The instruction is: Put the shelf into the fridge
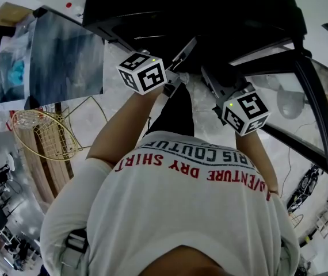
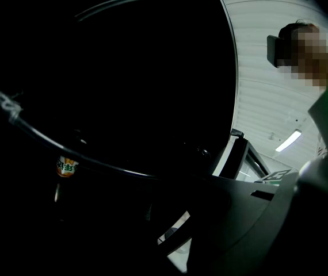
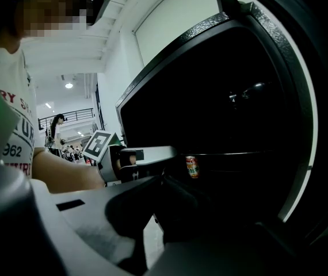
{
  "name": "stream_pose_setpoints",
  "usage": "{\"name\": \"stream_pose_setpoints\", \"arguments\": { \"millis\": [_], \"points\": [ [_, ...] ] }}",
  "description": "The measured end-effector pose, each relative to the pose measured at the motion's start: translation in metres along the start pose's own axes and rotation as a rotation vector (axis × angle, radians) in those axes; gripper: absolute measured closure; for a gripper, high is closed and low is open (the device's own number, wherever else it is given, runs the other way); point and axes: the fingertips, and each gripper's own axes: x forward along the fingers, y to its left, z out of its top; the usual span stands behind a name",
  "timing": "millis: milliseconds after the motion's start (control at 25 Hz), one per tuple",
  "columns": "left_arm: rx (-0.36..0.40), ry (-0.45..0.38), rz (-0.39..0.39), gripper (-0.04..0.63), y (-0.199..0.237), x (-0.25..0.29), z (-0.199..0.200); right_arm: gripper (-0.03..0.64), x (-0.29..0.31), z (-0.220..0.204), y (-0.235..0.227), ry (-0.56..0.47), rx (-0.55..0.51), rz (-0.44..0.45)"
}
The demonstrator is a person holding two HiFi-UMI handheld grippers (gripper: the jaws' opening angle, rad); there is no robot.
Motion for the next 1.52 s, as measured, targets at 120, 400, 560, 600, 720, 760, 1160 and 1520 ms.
{"name": "stream_pose_setpoints", "arguments": {
  "millis": [120, 400, 560, 600, 720, 760, 1160, 1520],
  "points": [
    [0.003, -0.007, 0.008, 0.463, 0.002, 0.001, 0.002, 0.586, -0.001, -0.001, 0.0, 0.003, 0.004, -0.003],
    [0.023, -0.016, 0.015, 0.46, 0.007, 0.005, 0.005, 0.586, -0.001, -0.003, -0.003, 0.004, 0.008, -0.011],
    [0.051, -0.02, 0.016, 0.457, 0.008, 0.006, 0.008, 0.586, 0.001, -0.002, -0.001, 0.007, 0.007, -0.008],
    [0.057, -0.021, 0.016, 0.457, 0.008, 0.006, 0.008, 0.586, 0.002, -0.002, 0.0, 0.01, 0.004, -0.006],
    [0.069, -0.025, 0.019, 0.456, 0.009, 0.007, 0.009, 0.586, 0.002, -0.003, 0.001, 0.016, -0.007, -0.003],
    [0.073, -0.025, 0.02, 0.456, 0.01, 0.008, 0.009, 0.586, 0.002, -0.003, 0.001, 0.017, -0.006, -0.004],
    [0.089, -0.022, 0.013, 0.445, 0.013, 0.008, 0.012, 0.586, 0.005, -0.002, 0.002, 0.021, -0.017, 0.012],
    [0.088, -0.011, 0.047, 0.434, 0.013, -0.008, 0.0, 0.586, -0.001, 0.003, 0.001, -0.012, 0.026, 0.013]
  ]
}}
